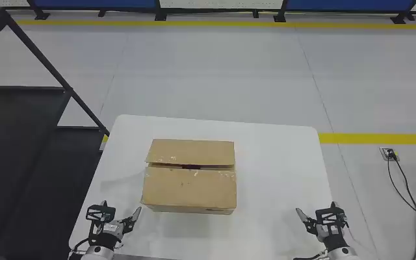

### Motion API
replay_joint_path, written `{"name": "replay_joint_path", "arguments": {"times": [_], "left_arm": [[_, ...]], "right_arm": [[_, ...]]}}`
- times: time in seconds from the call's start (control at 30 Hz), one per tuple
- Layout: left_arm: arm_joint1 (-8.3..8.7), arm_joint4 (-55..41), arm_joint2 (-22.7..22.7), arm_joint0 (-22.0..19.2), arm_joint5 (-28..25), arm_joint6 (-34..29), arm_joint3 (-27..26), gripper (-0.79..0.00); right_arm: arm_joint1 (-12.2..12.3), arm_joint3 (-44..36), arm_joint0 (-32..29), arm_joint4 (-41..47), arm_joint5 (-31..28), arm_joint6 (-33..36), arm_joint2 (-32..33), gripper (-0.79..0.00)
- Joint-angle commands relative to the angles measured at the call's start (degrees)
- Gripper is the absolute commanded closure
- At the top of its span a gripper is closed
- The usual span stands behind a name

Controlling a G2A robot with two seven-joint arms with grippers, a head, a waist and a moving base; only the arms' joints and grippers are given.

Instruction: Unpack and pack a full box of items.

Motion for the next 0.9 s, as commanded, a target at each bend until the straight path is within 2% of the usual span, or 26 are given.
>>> {"name": "replay_joint_path", "arguments": {"times": [0.0, 0.3, 0.4, 0.47, 0.7, 0.87], "left_arm": [[0.00, 0.0, 0.0, 0.0, 0.0, 0.0, 0.0, -0.785], [0.00, 0.0, 0.0, 0.0, 0.0, 0.0, 0.0, -0.785], [-0.05, -0.7, -0.5, -0.1, 0.1, 0.0, -0.7, -0.785], [-0.26, -1.1, -0.3, -0.1, 1.7, 1.1, -1.8, -0.785], [-0.44, -10.3, -3.3, -3.6, -1.0, -0.9, -2.3, -0.785], [-0.41, -15.7, -5.4, -4.0, -4.3, -3.4, -2.5, -0.785]], "right_arm": [[0.0, 0.0, 0.0, 0.0, 0.0, 0.0, 0.0, -0.785], [0.0, 0.0, 0.0, 0.0, 0.0, 0.0, 0.0, -0.784], [-0.3, -0.7, 0.6, 3.1, 0.6, 0.6, -0.2, -0.785], [-0.6, -2.6, 1.6, 6.5, 0.7, 1.3, -1.0, -0.785], [-1.2, -9.5, 6.9, 7.7, 1.2, 7.3, -5.4, -0.785], [-1.9, -10.8, 11.6, 10.4, 3.4, 11.1, -9.7, -0.785]]}}
